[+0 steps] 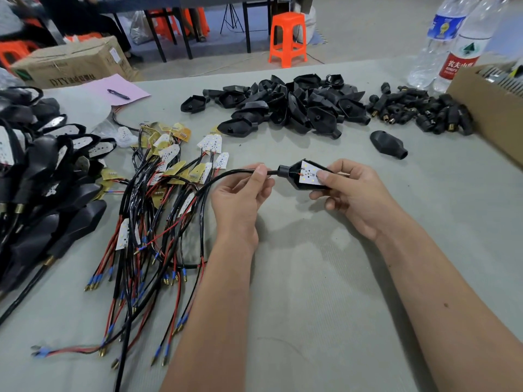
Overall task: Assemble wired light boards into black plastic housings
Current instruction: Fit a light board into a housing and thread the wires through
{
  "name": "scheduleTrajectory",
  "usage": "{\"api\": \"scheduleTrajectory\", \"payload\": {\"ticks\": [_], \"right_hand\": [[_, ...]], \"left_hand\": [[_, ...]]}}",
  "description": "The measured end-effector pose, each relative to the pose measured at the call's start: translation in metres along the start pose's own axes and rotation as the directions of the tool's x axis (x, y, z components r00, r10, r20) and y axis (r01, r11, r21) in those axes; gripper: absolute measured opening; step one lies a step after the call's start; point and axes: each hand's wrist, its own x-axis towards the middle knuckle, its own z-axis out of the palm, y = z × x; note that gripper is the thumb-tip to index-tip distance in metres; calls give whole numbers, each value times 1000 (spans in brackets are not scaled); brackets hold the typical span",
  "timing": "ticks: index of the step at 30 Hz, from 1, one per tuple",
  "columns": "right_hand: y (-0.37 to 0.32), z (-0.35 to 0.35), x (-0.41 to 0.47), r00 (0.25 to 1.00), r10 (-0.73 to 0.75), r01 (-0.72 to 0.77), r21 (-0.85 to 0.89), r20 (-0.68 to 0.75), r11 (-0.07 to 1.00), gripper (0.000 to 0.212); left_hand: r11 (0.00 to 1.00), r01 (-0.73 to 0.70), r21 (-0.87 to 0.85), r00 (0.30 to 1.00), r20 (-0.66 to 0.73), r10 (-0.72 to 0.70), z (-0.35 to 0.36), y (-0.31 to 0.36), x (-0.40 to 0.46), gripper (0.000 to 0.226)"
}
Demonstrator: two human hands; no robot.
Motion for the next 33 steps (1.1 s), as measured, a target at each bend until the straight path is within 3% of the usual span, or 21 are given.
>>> {"api": "scheduleTrajectory", "payload": {"ticks": [2,6,17,20,23,27,30,33], "right_hand": [[1,-1,0,1000,-17,18,-48,21,999,7],[4,0,1,997,-73,75,-92,17,993,18],[4,-3,4,972,-189,178,-88,-142,980,31],[3,-4,4,962,-191,179,-74,-197,981,31],[3,-5,6,955,-177,170,-49,-238,984,30],[2,-11,7,959,-136,142,7,-249,990,29],[-2,-19,6,979,-73,103,148,-192,984,29],[-6,-28,6,997,-26,52,368,-77,928,30]], "left_hand": [[999,-17,37,1000,5,17,3,-1,-2,5],[998,-14,58,1000,-6,14,7,-2,-4,5],[981,89,-173,977,-177,-120,-11,17,5,48],[961,119,-251,969,-181,-167,-16,24,7,46],[891,149,-430,969,-119,-219,-15,27,6,28],[910,43,-413,988,-118,-101,-3,21,0,3],[961,-55,-271,996,-84,33,-2,24,-3,14],[968,-207,-143,972,85,220,-7,43,-4,23]]}}
